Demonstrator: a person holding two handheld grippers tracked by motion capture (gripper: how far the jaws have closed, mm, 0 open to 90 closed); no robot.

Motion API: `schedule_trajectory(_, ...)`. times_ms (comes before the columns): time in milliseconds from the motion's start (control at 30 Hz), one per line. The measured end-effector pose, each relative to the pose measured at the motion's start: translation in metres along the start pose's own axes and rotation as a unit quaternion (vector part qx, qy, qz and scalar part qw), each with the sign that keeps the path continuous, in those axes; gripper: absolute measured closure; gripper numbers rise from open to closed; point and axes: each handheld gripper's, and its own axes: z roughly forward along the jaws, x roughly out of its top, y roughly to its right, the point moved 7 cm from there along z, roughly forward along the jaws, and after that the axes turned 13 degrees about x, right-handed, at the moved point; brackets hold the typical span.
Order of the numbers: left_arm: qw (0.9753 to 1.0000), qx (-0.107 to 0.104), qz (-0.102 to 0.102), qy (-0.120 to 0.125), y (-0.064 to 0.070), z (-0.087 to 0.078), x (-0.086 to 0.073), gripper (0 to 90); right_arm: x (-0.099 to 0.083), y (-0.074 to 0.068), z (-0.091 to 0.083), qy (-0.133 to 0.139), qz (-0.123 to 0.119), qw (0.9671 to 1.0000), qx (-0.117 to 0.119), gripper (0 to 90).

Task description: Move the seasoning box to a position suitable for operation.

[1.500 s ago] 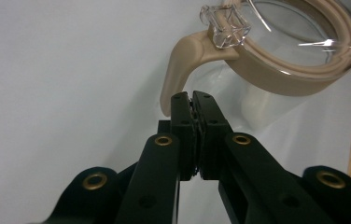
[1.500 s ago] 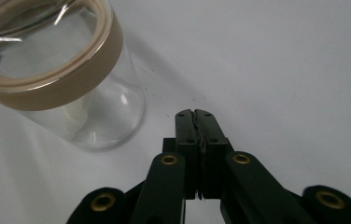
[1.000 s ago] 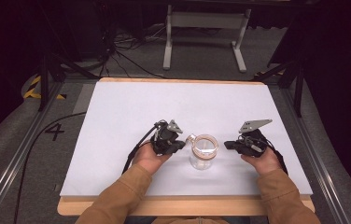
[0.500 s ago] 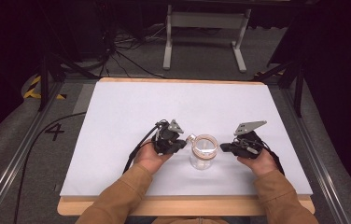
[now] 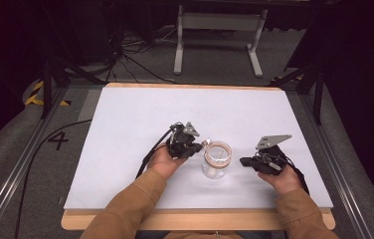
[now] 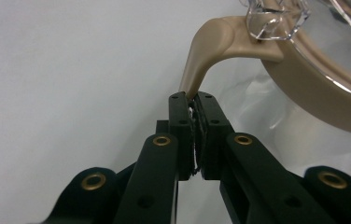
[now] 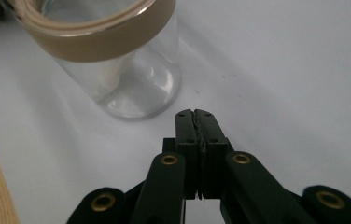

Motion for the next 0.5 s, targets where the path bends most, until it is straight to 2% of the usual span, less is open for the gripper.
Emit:
schedule_trajectory(133,1.0000,-0.003,0.004,0.007,-0.002,0.007,0.006,86.4,-0.007,-0.001,-0.006,0.004,0.010,0.9999,-0.007,89.0)
schedule_trajectory(233,0.9998,-0.014,-0.005,0.009,-0.003,0.007,0.007,85.7,-0.010,-0.002,-0.008,0.007,0.017,0.9998,-0.010,89.0)
schedule_trajectory(267,0.9998,-0.016,-0.004,0.008,-0.005,0.006,0.007,85.3,-0.010,-0.002,-0.008,0.007,0.017,0.9998,-0.010,89.0)
schedule_trajectory(333,0.9999,-0.013,-0.009,0.005,-0.007,0.002,0.006,78.6,-0.010,-0.002,-0.007,0.007,0.017,0.9998,-0.011,89.0)
schedule_trajectory(467,0.9999,-0.008,-0.009,0.002,-0.011,-0.013,0.004,77.8,-0.005,-0.001,0.000,0.009,0.018,0.9997,-0.009,89.2)
schedule_trajectory(500,0.9998,-0.005,-0.015,0.008,-0.012,-0.016,0.004,77.8,-0.004,-0.001,0.002,0.009,0.019,0.9997,-0.008,89.3)
